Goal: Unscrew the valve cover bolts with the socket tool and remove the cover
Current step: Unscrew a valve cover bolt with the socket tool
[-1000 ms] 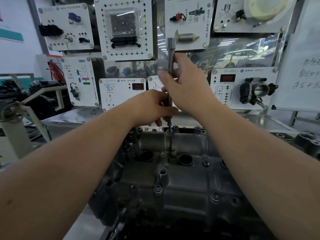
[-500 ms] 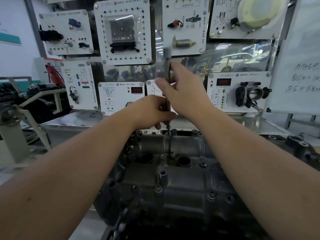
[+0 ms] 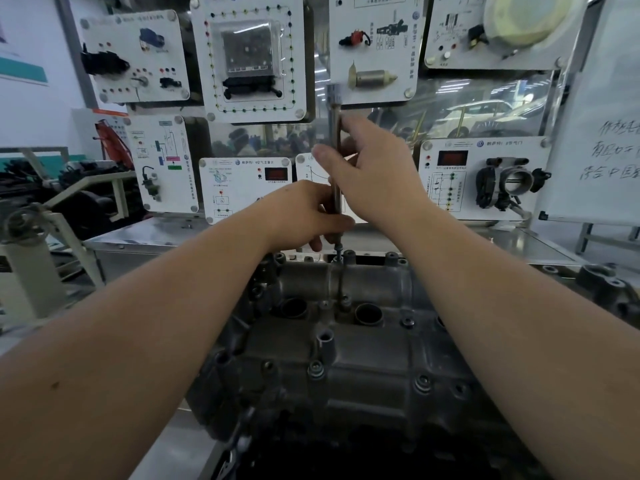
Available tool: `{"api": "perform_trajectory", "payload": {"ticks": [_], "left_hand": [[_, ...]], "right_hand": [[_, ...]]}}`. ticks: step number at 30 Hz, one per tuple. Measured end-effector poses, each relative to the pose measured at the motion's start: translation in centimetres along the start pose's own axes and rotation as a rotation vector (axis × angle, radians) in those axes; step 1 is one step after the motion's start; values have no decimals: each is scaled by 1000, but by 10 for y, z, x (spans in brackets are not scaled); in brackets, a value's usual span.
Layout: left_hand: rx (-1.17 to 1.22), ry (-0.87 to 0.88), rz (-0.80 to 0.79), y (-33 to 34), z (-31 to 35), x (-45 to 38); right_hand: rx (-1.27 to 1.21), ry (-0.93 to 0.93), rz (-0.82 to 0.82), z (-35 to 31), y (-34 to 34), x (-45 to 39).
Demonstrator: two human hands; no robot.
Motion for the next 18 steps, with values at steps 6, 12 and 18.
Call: {"api": "perform_trajectory", "payload": {"ticks": [6, 12, 18], "left_hand": [[41, -12, -3, 1, 1, 0], [4, 10, -8, -1, 3, 2], [8, 1, 3, 0, 1, 0]], "right_hand": [[21, 40, -59, 0, 4, -4], [-37, 19, -38, -2, 1, 1], [19, 41, -46, -1, 2, -3]]}}
Point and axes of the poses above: each hand's wrist, its own x-axis away from the middle knuckle, its own y-axis out of the palm, z = x × y, the point moved 8 cm from there along -x, towards the middle knuckle, and after that the axes turned 6 degrees about y, right-handed, at the moved point
